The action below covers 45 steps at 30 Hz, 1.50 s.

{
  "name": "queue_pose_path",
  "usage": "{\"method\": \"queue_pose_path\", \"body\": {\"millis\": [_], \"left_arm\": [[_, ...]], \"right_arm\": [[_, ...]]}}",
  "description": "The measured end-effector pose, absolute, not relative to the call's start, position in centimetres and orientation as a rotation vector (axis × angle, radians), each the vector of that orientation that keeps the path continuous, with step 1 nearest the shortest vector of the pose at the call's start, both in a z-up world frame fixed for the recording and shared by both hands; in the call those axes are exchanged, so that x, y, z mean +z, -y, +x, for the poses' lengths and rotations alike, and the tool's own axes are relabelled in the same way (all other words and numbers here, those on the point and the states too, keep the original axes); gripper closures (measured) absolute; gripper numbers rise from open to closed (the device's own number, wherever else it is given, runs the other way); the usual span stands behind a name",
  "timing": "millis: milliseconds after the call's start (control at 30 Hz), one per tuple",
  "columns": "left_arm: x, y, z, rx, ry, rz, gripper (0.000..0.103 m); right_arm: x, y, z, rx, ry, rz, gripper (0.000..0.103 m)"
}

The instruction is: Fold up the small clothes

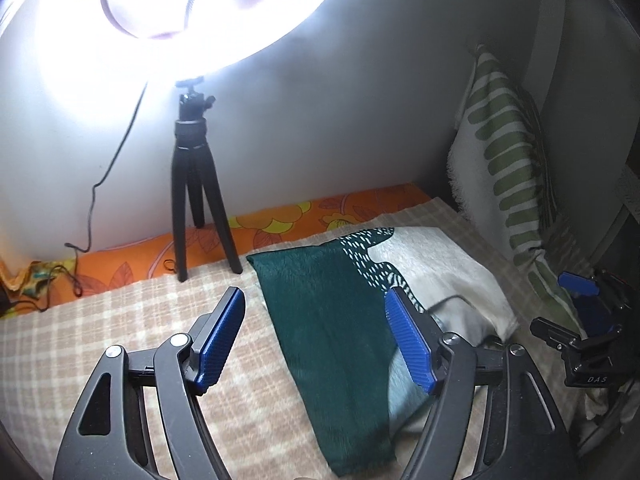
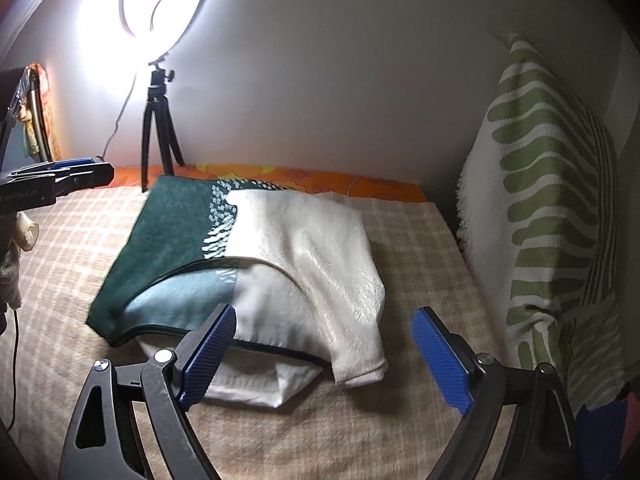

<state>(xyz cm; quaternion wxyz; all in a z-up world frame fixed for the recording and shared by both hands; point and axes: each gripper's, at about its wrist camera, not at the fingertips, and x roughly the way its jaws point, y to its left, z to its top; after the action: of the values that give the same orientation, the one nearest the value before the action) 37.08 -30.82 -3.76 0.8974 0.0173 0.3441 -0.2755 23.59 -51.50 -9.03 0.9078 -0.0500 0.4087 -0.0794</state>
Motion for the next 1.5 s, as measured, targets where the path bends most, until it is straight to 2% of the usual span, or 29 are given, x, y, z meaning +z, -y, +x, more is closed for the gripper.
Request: {"method": "queue_pose_path", "body": {"millis": [233, 367, 700, 900, 1000, 1500], "left_arm": [[-1.4, 29.3, 34.0, -0.585, -0.668, 0.046, 0.030], [-0.2, 28.1, 32.0, -0.591, -0.641, 0.042, 0.023], [1.1, 24.6, 27.8, -0.595, -0.616, 0.035, 0.022], [1.3, 21.9, 25.1, -0.579, -0.594, 0.016, 0.021], [1.1, 20.7, 23.9, -0.577, -0.584, 0.022, 0.021], [-2.8, 16.3, 18.7, -0.547, -0.597, 0.069, 0.021]], "right_arm": [[-6.1, 49.0, 21.2, -0.170, -0.814, -0.122, 0.009], [-4.6, 47.7, 19.7, -0.167, -0.797, -0.130, 0.008], [-2.7, 43.5, 16.8, -0.148, -0.768, -0.137, 0.007], [-2.8, 40.7, 15.3, -0.139, -0.760, -0.137, 0.007], [-3.1, 39.2, 14.6, -0.133, -0.750, -0.132, 0.000], [-7.8, 34.0, 13.1, -0.134, -0.762, -0.036, 0.000]]}}
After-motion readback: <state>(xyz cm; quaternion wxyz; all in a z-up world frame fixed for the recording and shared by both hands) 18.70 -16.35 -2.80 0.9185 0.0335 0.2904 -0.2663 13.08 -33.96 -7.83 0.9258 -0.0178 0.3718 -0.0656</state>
